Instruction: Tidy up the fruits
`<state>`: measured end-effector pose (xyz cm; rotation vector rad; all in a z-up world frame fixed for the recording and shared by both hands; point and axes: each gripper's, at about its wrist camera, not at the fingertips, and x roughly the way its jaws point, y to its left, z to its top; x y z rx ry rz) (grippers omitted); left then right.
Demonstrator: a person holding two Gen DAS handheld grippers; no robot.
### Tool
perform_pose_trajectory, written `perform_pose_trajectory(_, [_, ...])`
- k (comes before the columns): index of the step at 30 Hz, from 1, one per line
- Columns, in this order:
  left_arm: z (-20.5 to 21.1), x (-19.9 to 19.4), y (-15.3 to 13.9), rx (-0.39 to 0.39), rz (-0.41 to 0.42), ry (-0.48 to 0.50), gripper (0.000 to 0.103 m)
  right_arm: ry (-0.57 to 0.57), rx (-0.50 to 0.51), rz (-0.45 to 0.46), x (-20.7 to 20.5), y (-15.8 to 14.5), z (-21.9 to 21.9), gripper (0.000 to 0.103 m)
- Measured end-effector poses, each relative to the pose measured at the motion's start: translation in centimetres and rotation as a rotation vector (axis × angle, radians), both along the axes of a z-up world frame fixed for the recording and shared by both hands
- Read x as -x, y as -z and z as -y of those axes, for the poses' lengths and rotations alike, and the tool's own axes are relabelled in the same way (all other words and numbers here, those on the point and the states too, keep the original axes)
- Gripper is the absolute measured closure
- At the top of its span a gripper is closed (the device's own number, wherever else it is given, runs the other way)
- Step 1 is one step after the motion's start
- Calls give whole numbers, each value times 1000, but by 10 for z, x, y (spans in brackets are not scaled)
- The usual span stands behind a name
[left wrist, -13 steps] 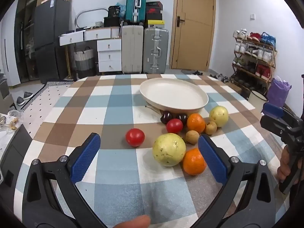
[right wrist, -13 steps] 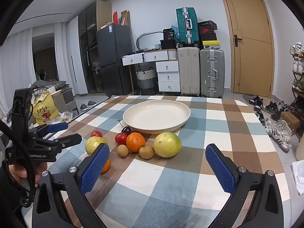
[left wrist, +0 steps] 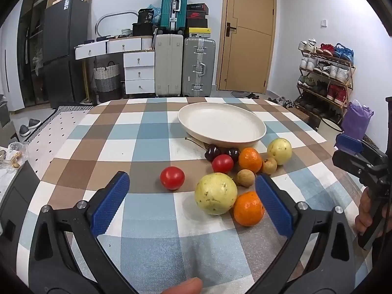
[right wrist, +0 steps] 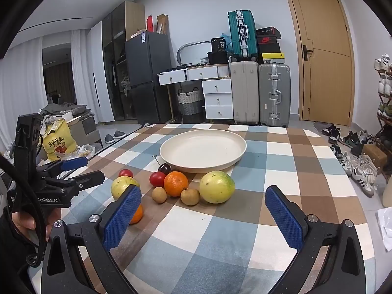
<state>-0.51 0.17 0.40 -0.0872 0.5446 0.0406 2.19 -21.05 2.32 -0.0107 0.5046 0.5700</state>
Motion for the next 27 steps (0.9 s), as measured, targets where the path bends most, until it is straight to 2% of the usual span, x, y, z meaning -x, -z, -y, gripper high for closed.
perform_pose_trajectory(27, [0, 2, 1, -1, 7, 2, 1, 4, 2, -6, -2, -4, -1, 0])
